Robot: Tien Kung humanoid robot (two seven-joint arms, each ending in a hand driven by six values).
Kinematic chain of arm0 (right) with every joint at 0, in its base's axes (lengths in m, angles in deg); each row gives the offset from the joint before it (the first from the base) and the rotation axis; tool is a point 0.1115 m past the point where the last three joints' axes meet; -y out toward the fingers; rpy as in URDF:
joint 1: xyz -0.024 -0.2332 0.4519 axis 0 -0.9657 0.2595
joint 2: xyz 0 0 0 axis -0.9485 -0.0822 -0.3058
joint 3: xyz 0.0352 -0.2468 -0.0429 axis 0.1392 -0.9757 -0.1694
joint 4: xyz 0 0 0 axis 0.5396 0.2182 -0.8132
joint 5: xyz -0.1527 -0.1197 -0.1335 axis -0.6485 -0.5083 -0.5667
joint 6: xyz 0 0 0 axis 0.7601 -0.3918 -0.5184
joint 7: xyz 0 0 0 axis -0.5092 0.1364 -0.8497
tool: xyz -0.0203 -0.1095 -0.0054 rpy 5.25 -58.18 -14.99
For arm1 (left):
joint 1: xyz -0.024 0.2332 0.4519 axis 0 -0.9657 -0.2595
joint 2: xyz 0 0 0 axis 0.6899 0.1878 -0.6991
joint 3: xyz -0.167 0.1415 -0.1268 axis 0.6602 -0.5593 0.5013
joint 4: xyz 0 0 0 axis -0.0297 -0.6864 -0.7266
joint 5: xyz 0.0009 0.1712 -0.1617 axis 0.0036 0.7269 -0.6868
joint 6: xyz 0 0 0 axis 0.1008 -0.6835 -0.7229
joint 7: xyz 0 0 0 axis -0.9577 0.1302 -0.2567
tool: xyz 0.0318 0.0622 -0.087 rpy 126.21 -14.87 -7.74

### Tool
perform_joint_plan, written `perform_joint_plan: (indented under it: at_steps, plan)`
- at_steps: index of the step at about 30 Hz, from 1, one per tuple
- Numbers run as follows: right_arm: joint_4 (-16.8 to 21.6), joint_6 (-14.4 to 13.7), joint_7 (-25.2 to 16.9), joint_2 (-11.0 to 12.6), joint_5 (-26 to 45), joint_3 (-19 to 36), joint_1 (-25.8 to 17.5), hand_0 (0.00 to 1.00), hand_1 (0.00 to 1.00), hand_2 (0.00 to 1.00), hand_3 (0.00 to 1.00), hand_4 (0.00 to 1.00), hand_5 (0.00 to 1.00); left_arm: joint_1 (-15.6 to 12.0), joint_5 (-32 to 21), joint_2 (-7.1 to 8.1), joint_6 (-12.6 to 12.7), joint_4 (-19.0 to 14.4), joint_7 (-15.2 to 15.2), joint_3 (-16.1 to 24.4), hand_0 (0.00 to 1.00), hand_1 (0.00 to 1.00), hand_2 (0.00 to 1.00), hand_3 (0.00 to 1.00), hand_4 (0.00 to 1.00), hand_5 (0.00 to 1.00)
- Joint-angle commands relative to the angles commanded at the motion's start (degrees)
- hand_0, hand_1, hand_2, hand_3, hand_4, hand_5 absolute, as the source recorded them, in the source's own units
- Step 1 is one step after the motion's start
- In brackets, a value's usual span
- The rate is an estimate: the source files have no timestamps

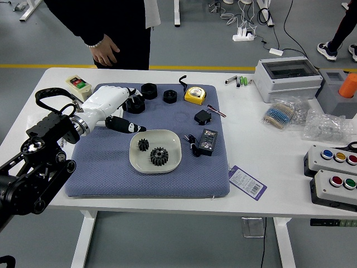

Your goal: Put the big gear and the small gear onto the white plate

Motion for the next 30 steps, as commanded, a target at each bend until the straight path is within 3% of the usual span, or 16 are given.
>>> perform_joint_plan:
  at_steps: [3,7,8,13,14,19,20,21,26,27,30]
  plan:
    - [0.0,0.0,-0.1,-0.1,-0.1,0.2,-0.1,0.719,0.723,0.750,0.603,0.874,0.727,-4.6,-6.8,-2.06,3.1,-1.4,3.1,6.2,0.369,0.410,0.507,0.583,0.909,0.366]
    - [-0.1,0.0,-0.1,-0.2,-0.2,0.2,-0.1,0.719,0.723,0.750,0.603,0.874,0.727,-10.2,-16.4,-4.16,3.6,-3.4,5.0,14.2,0.369,0.410,0.507,0.583,0.909,0.366]
    - [-0.1,0.0,-0.1,-0.2,-0.2,0.2,-0.1,0.717,0.723,0.749,0.603,0.874,0.727,-10.8,-18.6,-4.27,3.6,-3.5,5.0,15.0,0.480,0.545,0.601,0.590,0.881,0.373]
    - [-0.2,0.0,-0.1,-0.4,-0.1,0.3,-0.4,0.717,0.723,0.749,0.603,0.874,0.727,-16.7,-30.2,-4.51,1.2,-6.7,4.8,20.7,0.480,0.545,0.601,0.590,0.881,0.373]
    - [-0.2,0.0,-0.1,-0.4,-0.1,0.3,-0.4,0.715,0.723,0.749,0.603,0.874,0.726,-17.1,-32.4,-4.51,1.0,-6.9,4.7,21.1,0.629,0.629,0.726,0.640,0.892,0.479]
    - [-0.2,0.0,-0.1,-0.4,-0.3,0.0,-0.6,0.715,0.723,0.749,0.603,0.874,0.726,-20.6,-43.8,-4.78,-1.8,-8.0,3.6,23.6,0.629,0.629,0.726,0.640,0.892,0.479]
    - [-0.2,0.0,-0.1,-0.4,-0.3,-0.1,-0.7,0.717,0.723,0.749,0.603,0.873,0.727,-21.4,-46.1,-4.76,-2.5,-8.2,3.1,23.9,0.753,0.723,0.814,0.764,0.916,0.642]
    - [-0.2,0.0,-0.1,-0.4,-0.3,-0.2,-0.7,0.717,0.723,0.749,0.603,0.873,0.727,-22.1,-48.4,-4.70,-3.4,-8.3,2.6,24.1,0.753,0.723,0.814,0.764,0.916,0.642]
    - [-0.2,0.0,-0.1,-0.5,-0.2,-0.4,-1.0,0.717,0.723,0.749,0.603,0.873,0.727,-24.6,-58.1,-4.50,-6.6,-8.2,0.6,25.5,0.753,0.723,0.814,0.764,0.916,0.642]
    - [-0.2,-0.1,-0.1,-0.5,-0.2,-0.5,-1.0,0.717,0.723,0.749,0.603,0.874,0.728,-25.0,-59.8,-4.55,-7.0,-8.1,0.2,25.8,0.813,0.769,0.854,0.805,0.921,0.720]
    - [-0.2,-0.1,-0.1,-0.5,-0.1,-0.6,-1.0,0.717,0.723,0.749,0.603,0.874,0.728,-25.7,-64.0,-4.90,-8.2,-8.0,-1.1,26.7,0.813,0.769,0.854,0.805,0.921,0.720]
